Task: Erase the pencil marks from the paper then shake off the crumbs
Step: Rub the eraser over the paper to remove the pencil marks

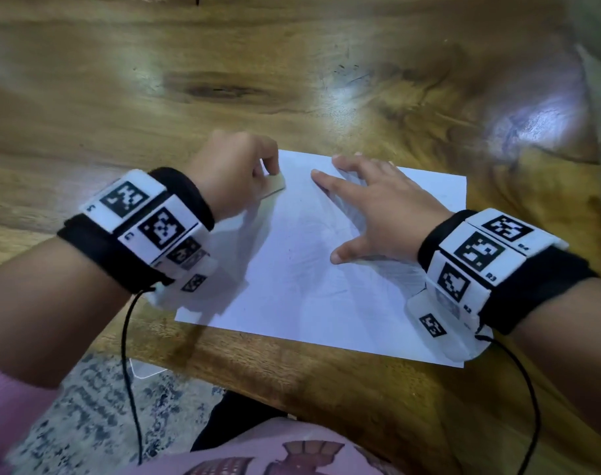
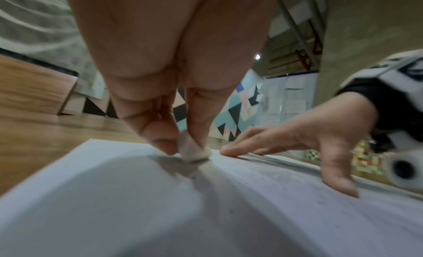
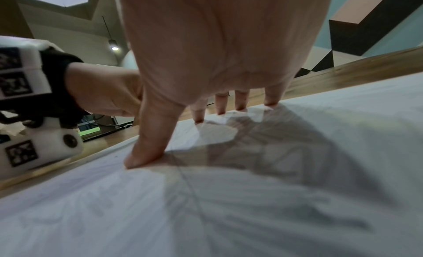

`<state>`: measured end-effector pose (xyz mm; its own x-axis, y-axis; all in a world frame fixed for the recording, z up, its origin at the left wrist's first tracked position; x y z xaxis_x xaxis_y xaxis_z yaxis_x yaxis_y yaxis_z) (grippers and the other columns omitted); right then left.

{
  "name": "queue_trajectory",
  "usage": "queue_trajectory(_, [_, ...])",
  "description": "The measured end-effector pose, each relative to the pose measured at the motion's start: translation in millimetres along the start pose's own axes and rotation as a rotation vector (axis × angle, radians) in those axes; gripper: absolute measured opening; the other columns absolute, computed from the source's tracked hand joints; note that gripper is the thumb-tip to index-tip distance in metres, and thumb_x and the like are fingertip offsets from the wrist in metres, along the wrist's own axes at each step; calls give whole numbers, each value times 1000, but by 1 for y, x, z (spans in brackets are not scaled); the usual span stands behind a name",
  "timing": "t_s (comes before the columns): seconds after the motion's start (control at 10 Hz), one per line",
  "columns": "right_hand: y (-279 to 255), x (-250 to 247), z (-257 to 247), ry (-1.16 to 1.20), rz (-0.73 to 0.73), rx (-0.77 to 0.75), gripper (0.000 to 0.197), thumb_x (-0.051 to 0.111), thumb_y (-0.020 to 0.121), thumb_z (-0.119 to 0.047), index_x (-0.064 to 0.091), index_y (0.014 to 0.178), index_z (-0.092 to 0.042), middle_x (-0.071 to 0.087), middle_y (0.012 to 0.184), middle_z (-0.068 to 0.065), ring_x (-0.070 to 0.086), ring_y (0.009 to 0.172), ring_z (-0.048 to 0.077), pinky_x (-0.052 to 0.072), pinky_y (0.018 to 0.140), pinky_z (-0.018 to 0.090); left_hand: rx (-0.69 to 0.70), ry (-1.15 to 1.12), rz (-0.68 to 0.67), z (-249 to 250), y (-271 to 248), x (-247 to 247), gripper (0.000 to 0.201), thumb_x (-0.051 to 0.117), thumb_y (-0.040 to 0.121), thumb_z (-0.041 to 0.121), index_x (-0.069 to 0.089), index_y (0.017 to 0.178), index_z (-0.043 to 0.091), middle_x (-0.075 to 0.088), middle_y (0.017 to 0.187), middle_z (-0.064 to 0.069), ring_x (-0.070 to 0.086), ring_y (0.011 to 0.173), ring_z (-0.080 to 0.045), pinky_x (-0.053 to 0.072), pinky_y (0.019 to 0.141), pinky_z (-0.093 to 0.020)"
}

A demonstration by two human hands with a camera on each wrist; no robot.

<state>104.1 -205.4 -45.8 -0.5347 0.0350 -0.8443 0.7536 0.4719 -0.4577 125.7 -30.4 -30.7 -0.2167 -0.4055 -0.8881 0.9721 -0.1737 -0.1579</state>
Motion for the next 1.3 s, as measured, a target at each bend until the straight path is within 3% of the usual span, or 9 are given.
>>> queue_trajectory(0.2, [-1,0,0,-7,-6,-3,104,71,68,-56,4,147,-42,-1,156,-10,-5,144,14,1,118,34,142,-40,-395,1,-38,14,6,68,73,10,70,73,16,58,60,8,54,61,-8,35,53,-6])
queue_trajectory(0.3, [0,1,0,-1,-7,-6,104,71,69,-56,4,147,-42,-1,156,-10,-5,144,15,2,117,35,102,1,-104,2,-23,8,10,64,75,6,70,82,11,60,69,-4,53,69,-23,35,60,-19])
queue_trajectory(0.4, [0,1,0,-5,-6,-8,105,71,68,-56,4,147,-42,-1,156,-10,-5,144,15,2,118,35,119,16,-141,10,-28,10,6,63,76,15,68,76,10,59,72,-6,48,68,-21,29,57,-25])
queue_trajectory(0.5, [1,1,1,-1,-3,-6,106,72,67,-56,4,147,-41,-1,157,-10,-6,144,14,2,119,35,152,23,-451,14,-37,15,2,67,73,14,68,72,15,65,70,-3,57,69,-21,37,58,-16])
queue_trajectory(0.7, [1,2,2,67,24,10,111,77,62,-54,9,148,-35,5,156,-13,-3,144,12,5,119,35,-2,-59,-33,20,18,-1,17,55,75,2,68,85,5,52,62,-2,52,73,-28,35,61,-26])
queue_trajectory(0.9, [0,2,3,47,14,6,109,75,65,-54,8,148,-36,1,156,-13,-5,145,12,4,119,35,103,-12,-357,18,-12,12,12,63,74,5,70,79,15,64,68,-5,52,65,-17,37,59,-15])
queue_trajectory(1.1, [1,2,3,36,24,-6,110,75,64,-56,7,148,-34,4,156,-11,-2,145,14,6,119,36,11,-25,-13,23,18,2,18,53,78,3,68,87,9,51,66,-1,45,71,-21,30,63,-23])
queue_trajectory(1.2, [1,2,3,47,24,-5,110,75,64,-55,8,148,-35,3,156,-11,-3,145,13,5,119,36,83,4,-249,23,3,8,16,56,76,3,68,78,14,55,60,2,49,59,-17,32,54,-21])
queue_trajectory(1.3, [1,3,4,47,25,-5,110,75,64,-55,8,148,-35,4,156,-11,-3,145,13,6,119,37,68,4,-228,24,8,6,21,54,76,2,69,83,14,52,57,7,51,63,-21,38,59,-24])
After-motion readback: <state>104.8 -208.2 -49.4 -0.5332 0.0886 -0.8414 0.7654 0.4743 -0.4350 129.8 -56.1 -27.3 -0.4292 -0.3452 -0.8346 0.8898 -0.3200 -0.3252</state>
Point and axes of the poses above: each hand's wrist, its own y-axis towards the middle knuckle, its own x-axis out of the palm, z = x × y, the point moved 3 cm from there along y, towards the middle knuckle
